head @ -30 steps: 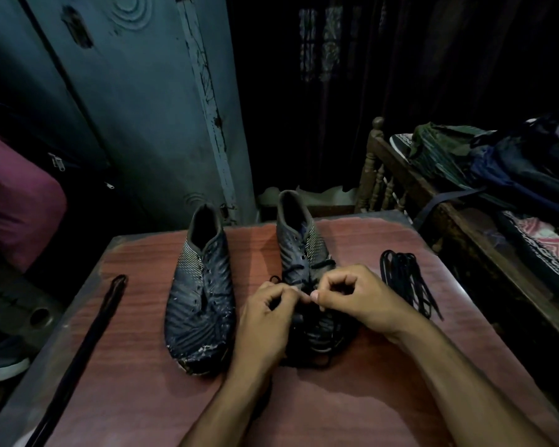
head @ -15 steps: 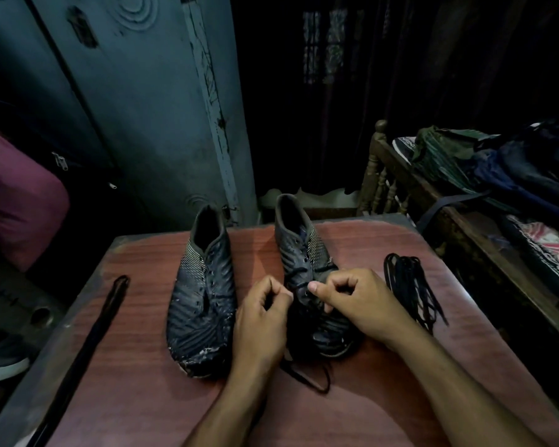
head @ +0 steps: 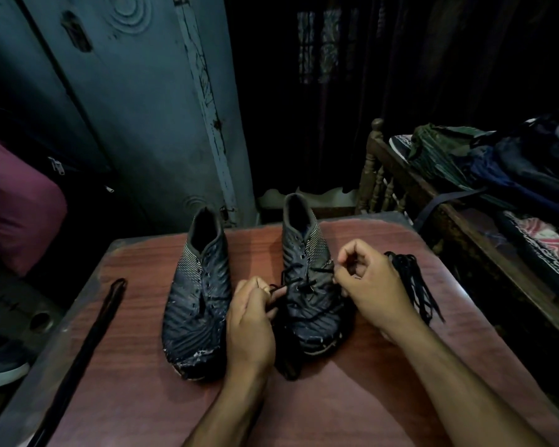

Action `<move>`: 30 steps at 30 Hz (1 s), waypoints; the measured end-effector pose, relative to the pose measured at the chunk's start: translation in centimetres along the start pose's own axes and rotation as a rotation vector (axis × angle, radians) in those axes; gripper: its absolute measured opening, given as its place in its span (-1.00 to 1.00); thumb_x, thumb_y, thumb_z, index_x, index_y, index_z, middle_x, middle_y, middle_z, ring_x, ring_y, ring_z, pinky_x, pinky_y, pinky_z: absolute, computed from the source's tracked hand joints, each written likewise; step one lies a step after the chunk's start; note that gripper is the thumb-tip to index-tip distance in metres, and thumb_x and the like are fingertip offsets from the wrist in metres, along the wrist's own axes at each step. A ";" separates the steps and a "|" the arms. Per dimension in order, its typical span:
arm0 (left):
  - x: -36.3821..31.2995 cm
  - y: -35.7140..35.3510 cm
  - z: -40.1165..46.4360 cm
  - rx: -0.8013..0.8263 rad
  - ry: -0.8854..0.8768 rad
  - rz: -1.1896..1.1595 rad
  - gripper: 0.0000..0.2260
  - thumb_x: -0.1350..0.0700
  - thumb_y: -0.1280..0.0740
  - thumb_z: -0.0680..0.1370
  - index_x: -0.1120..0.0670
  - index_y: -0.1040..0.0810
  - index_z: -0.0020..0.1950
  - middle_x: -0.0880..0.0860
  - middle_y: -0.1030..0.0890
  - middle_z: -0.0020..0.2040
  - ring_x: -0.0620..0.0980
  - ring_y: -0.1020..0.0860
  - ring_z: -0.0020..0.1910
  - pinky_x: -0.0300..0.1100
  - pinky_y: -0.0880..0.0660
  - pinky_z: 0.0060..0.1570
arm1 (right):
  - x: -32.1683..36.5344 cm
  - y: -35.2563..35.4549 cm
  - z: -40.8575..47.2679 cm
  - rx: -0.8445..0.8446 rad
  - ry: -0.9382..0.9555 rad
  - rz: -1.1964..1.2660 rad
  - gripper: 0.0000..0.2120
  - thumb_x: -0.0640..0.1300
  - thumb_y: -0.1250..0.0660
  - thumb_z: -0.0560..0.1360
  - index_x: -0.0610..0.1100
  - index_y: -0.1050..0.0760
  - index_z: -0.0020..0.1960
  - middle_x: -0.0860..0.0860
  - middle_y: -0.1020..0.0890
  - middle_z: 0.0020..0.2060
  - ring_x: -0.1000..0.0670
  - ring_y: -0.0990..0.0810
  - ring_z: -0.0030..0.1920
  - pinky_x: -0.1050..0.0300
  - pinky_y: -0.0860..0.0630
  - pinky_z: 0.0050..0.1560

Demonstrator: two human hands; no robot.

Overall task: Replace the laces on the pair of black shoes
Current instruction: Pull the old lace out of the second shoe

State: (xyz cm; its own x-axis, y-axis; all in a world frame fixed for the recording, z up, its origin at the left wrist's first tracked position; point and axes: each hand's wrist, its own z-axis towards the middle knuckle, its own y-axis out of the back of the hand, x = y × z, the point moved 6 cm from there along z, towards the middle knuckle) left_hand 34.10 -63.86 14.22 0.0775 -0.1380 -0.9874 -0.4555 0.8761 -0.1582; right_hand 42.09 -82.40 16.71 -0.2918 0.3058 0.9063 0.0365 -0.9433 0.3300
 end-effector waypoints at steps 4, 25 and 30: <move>-0.7 -0.2 -0.1 -0.015 -0.002 -0.065 -0.67 0.20 -0.16 0.56 -0.05 -0.59 -0.30 0.10 -0.64 -0.12 0.06 -0.69 0.11 -0.03 -0.55 0.10 | 0.0 -0.4 0.0 0.059 -0.015 0.099 -0.77 -0.24 -0.43 0.54 0.08 -0.51 -0.11 0.08 -0.64 -0.26 0.05 -0.63 -0.24 0.13 -0.52 -0.16; -1.5 -0.5 -0.5 0.041 0.167 -0.707 -0.66 0.14 -0.02 0.62 0.02 -0.44 -0.29 0.14 -0.70 0.09 0.17 -0.61 0.28 0.23 -0.46 0.25 | 0.5 0.2 -0.1 0.120 0.066 -0.166 -0.69 -0.34 -0.41 0.44 0.09 -0.55 -0.11 0.16 -0.63 -0.24 0.12 -0.51 -0.35 0.23 -0.47 -0.22; -1.2 -0.2 -0.1 0.043 0.165 -0.732 -0.72 0.13 -0.07 0.64 0.04 -0.39 -0.26 0.05 -0.55 -0.25 0.14 -0.68 0.12 0.34 -0.34 0.41 | 1.5 1.1 -0.1 -0.072 0.155 -0.253 -0.59 -0.45 -0.38 0.40 0.08 -0.51 -0.14 0.13 -0.60 -0.10 0.25 -0.56 -0.11 0.53 -0.39 -0.16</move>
State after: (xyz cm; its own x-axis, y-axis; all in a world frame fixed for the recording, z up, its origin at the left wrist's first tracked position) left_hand 34.02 -63.96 15.41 0.2117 -0.7567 -0.6185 -0.3030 0.5508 -0.7777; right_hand 41.64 -83.02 18.40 -0.4259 0.5143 0.7444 -0.1227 -0.8480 0.5156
